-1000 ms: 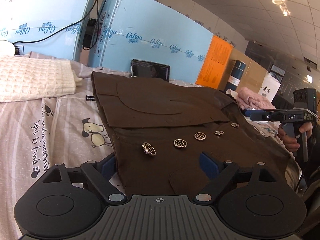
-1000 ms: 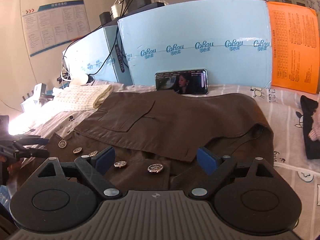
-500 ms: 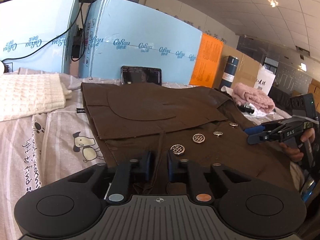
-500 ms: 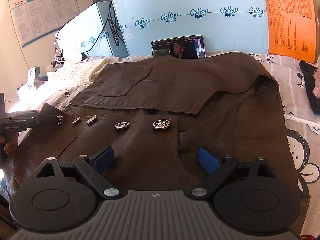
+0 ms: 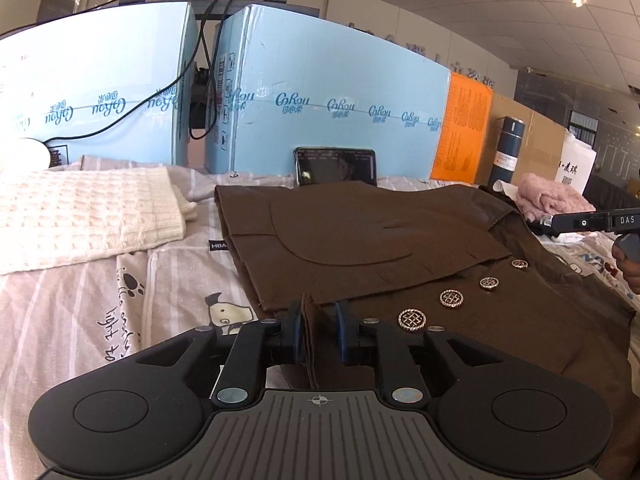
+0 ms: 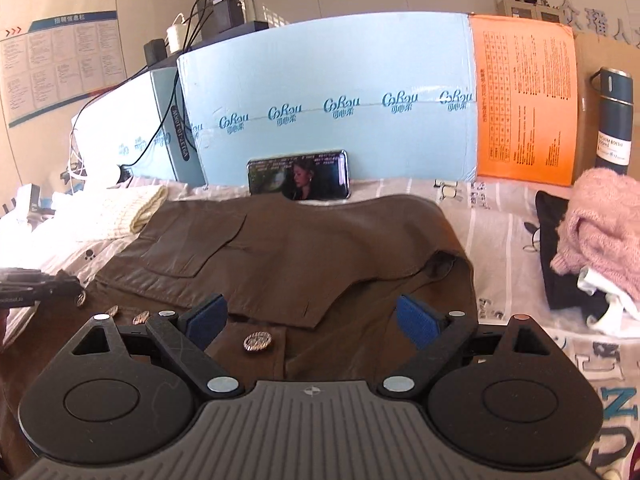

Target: Fold clothes

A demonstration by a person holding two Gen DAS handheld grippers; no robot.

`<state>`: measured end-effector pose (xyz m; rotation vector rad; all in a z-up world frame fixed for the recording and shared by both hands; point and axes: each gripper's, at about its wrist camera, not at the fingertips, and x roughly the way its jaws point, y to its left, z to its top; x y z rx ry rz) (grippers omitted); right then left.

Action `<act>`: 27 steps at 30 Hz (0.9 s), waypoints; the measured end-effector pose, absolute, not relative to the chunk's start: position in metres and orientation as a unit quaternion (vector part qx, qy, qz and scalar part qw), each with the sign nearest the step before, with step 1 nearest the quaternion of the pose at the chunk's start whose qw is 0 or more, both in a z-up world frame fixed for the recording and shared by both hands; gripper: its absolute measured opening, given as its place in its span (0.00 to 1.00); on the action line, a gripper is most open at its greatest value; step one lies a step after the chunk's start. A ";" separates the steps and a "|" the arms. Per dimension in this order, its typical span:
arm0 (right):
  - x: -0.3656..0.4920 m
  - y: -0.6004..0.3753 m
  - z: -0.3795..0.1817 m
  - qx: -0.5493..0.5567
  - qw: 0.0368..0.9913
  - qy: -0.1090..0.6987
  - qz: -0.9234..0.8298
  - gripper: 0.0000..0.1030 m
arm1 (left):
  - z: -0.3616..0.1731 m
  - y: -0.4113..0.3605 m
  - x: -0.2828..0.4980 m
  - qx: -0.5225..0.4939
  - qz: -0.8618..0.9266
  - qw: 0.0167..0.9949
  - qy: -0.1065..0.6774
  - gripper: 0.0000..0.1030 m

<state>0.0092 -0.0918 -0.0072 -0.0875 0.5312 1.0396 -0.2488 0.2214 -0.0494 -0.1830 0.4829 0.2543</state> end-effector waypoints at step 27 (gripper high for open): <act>0.133 -0.059 -0.063 0.119 0.829 0.346 0.423 0.89 | -0.055 0.250 -0.204 -0.116 0.200 0.931 0.282 0.08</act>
